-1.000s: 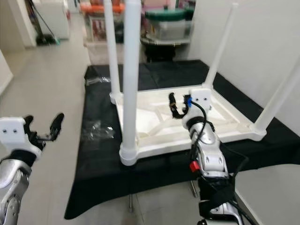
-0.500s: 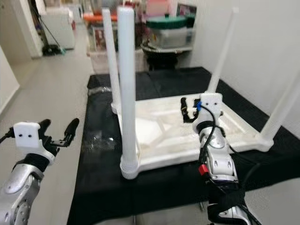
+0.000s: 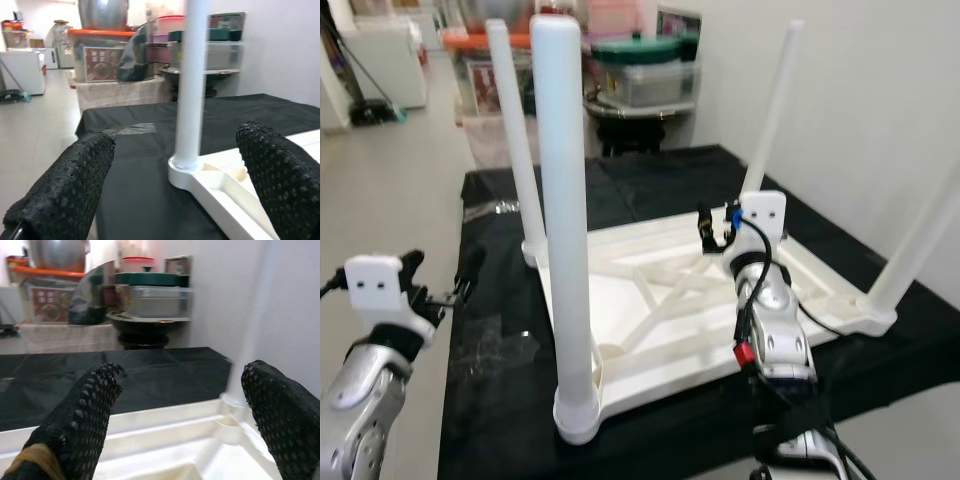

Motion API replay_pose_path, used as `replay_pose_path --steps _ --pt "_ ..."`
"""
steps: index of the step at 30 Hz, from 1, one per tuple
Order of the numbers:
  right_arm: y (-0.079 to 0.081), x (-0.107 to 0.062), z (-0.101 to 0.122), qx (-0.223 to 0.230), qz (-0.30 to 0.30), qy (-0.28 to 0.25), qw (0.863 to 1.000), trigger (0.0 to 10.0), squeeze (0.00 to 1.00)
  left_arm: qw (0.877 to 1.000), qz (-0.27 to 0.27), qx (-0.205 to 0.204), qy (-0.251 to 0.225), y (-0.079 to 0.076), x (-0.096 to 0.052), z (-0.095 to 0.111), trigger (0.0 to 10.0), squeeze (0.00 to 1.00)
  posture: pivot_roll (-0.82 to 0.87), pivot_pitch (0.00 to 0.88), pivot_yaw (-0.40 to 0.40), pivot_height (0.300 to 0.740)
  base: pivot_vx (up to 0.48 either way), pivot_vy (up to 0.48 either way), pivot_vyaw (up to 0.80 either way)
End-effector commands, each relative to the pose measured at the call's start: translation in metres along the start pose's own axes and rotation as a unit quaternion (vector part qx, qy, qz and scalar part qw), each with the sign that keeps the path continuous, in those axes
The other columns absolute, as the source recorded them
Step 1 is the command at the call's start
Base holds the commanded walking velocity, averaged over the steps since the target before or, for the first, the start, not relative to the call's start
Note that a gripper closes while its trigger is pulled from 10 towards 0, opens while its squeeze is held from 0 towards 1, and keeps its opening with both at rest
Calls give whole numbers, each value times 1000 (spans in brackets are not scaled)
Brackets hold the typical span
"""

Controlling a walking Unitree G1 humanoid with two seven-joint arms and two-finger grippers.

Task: Building children table

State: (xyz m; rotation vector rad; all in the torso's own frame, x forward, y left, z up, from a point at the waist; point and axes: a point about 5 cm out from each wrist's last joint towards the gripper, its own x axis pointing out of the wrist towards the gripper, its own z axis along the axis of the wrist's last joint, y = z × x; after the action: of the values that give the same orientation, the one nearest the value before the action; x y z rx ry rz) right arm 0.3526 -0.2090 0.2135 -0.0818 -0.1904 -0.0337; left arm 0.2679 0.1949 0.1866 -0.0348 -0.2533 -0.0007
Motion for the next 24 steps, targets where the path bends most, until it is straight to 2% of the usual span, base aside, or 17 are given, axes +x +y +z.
replay_pose_path --steps 1,5,6,8,10,11,12,13,14,16,17,19,20,21,22,23,24 --pt "5 0 0 3 14 -5 1000 10000 0 1000 3 8 20 3 -3 -6 10000 0 67 0 -29 740 0 0 0" --pt "4 -1 0 2 19 -6 1000 10000 0 1000 -1 8 22 1 -3 -7 10000 0 67 0 -29 740 0 0 0" --pt "2 -2 1 -1 45 -11 999 10000 0 1000 -12 9 25 -2 -4 -9 10000 0 61 0 -27 740 0 0 0" --pt "2 -2 1 -1 45 -11 999 10000 0 1000 -12 9 25 -2 -4 -9 10000 0 61 0 -27 740 0 0 0" --pt "-12 -5 3 -12 116 -18 993 10000 0 999 -27 11 32 -8 -6 -13 10000 0 61 0 -32 740 0 0 0" --pt "-12 -5 3 -12 116 -18 993 10000 0 999 -27 11 32 -8 -6 -13 10000 0 61 0 -32 740 0 0 0" --pt "-24 -5 6 -10 141 -14 990 10000 0 999 -33 10 35 -10 -8 -15 10000 0 61 0 -32 740 0 0 0" --pt "-24 -5 6 -10 141 -14 990 10000 0 999 -33 10 35 -10 -8 -15 10000 0 61 0 -32 740 0 0 0" --pt "-35 -5 9 -8 156 -11 988 10000 0 999 -37 9 38 -12 -9 -16 10000 0 61 0 -32 740 0 0 0" --pt "-35 -5 9 -8 156 -11 988 10000 0 999 -37 9 38 -12 -9 -16 10000 0 61 0 -32 740 0 0 0" --pt "-51 -9 10 3 210 11 978 10000 0 997 -57 7 48 -18 -12 -20 10000 0 62 0 -36 740 0 0 0" --pt "-51 -9 10 3 210 11 978 10000 0 997 -57 7 48 -18 -12 -20 10000 0 62 0 -36 740 0 0 0" --pt "-57 -15 8 7 254 28 967 10000 0 996 -67 8 52 -21 -13 -22 10000 0 64 0 -36 740 0 0 0" --pt "-57 -15 8 7 254 28 967 10000 0 996 -67 8 52 -21 -13 -22 10000 0 64 0 -36 740 0 0 0" --pt "-66 -22 7 -1 294 40 955 10000 0 996 -72 7 55 -23 -14 -23 10000 0 65 0 -35 740 0 0 0" --pt "-66 -22 7 -1 294 40 955 10000 0 996 -72 7 55 -23 -14 -23 10000 0 65 0 -35 740 0 0 0" --pt "-74 -29 5 -6 330 57 942 10000 0 996 -75 8 57 -23 -15 -23 10000 0 67 0 -37 740 0 0 0"
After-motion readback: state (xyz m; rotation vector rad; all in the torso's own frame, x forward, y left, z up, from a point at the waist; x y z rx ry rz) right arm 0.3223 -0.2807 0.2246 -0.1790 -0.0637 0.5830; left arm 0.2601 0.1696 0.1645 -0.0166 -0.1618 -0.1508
